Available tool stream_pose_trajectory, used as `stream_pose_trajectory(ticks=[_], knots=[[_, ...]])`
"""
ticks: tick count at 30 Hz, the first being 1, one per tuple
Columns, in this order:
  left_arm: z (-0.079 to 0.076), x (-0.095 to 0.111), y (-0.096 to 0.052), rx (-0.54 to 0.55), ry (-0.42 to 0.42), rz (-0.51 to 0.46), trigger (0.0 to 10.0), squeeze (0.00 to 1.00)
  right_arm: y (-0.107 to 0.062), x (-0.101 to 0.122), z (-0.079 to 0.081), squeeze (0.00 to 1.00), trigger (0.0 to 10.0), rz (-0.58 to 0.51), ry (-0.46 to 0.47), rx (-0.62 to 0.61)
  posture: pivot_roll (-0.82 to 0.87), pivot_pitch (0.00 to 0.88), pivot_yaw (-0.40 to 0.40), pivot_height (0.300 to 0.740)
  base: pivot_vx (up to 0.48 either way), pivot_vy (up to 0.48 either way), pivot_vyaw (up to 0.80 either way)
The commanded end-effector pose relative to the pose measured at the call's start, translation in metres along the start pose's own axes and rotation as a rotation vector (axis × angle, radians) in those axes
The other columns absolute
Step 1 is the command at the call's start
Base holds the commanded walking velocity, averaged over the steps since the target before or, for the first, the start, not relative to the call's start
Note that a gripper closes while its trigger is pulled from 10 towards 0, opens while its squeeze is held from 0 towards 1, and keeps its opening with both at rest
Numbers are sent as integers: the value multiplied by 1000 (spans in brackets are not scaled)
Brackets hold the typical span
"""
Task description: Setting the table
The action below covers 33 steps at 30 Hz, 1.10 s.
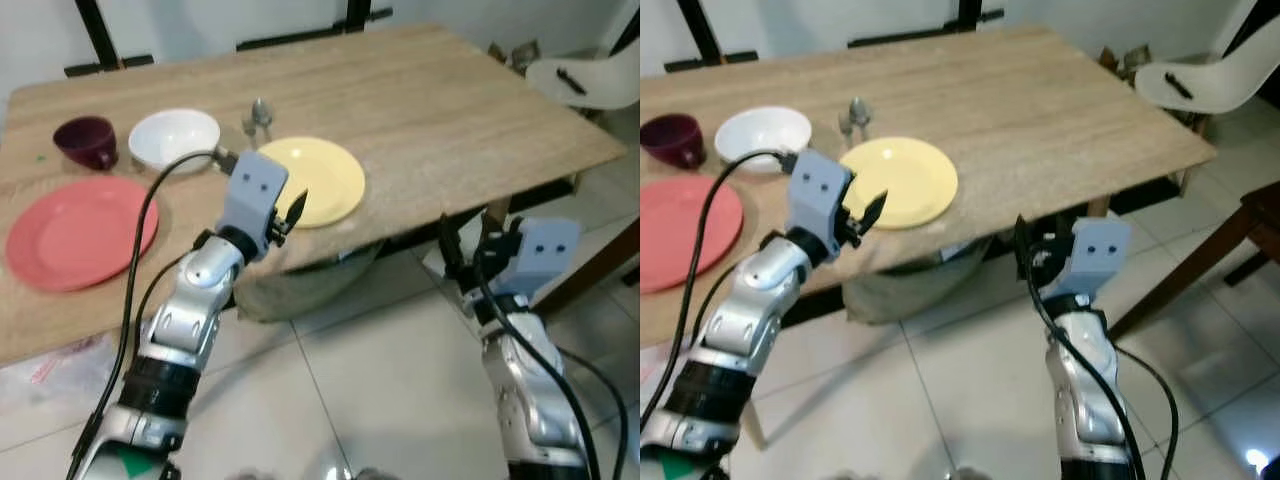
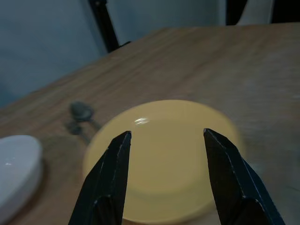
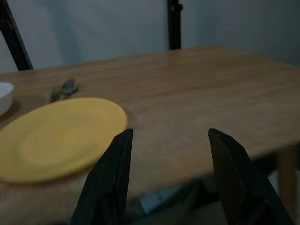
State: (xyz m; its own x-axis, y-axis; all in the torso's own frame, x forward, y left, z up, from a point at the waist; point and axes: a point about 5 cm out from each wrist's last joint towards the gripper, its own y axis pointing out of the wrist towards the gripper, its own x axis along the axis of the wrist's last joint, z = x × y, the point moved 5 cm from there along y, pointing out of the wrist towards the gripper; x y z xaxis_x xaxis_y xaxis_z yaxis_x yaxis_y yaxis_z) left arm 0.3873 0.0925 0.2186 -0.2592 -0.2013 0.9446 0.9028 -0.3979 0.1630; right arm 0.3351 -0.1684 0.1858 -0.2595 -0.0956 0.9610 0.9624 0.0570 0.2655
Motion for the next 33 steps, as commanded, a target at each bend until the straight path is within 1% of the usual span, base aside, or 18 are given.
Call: stream_pose_trajectory(ticks=[1, 4, 7, 13, 14, 15, 17, 22, 23, 24, 27, 31, 33], knots=[[7, -15, -4, 21, -6, 49, 10000, 0, -1, -5, 5, 0, 10000, 20, 6, 11, -158, 75, 62, 740, 480, 0, 0], [8, -16, -4, 26, -7, 49, 10000, 0, -1, -5, 5, 0, 10000, 20, 6, 15, -158, 75, 62, 740, 480, 0, 0], [10, -18, -5, 37, -10, 52, 10000, 0, 0, -6, 9, 0, 10000, 22, 7, 37, -155, 76, 56, 740, 480, 0, 0], [9, -21, -6, 41, -26, 59, 10000, 0, 2, -3, 14, 0, 10000, 15, 3, 64, -154, 74, 53, 740, 451, 0, 0], [5, -25, -7, 20, -81, 80, 10000, 0, 4, -1, 17, 0, 10000, 10, -1, 80, -154, 74, 53, 740, 0, 0, 0], [5, -25, -7, 20, -81, 80, 10000, 0, 4, -1, 17, 0, 10000, 10, -1, 80, -154, 74, 53, 740, 0, 0, 0], [0, -28, -13, 3, -132, 85, 10000, 0, 6, 1, 21, 0, 10000, 4, -2, 100, -158, 71, 57, 740, 0, 0, 0], [1, -45, -27, 22, -164, 115, 10000, 0, 7, 2, 29, 0, 10000, 12, 9, 158, -159, 68, 55, 740, 0, 0, 0], [-2, -47, -30, 4, -173, 114, 10000, 0, 8, 1, 31, 0, 10000, 19, 20, 173, -158, 66, 52, 740, 0, 0, 0], [-2, -47, -30, 4, -173, 114, 10000, 0, 8, 1, 31, 0, 10000, 19, 20, 173, -158, 66, 52, 740, 0, 0, 0], [-14, -55, -37, -56, -175, 124, 10000, 0, 9, -1, 36, 0, 10000, 31, 20, 213, -152, 64, 42, 740, 0, 0, 0], [-17, -56, -39, -60, -159, 122, 10000, 0, 11, 0, 38, 0, 10000, 31, 17, 226, -151, 66, 37, 740, 0, 0, 0], [-17, -52, -41, -62, -134, 109, 10000, 0, 12, 0, 40, 0, 10000, 32, 13, 235, -148, 68, 32, 740, 0, 0, 0]])
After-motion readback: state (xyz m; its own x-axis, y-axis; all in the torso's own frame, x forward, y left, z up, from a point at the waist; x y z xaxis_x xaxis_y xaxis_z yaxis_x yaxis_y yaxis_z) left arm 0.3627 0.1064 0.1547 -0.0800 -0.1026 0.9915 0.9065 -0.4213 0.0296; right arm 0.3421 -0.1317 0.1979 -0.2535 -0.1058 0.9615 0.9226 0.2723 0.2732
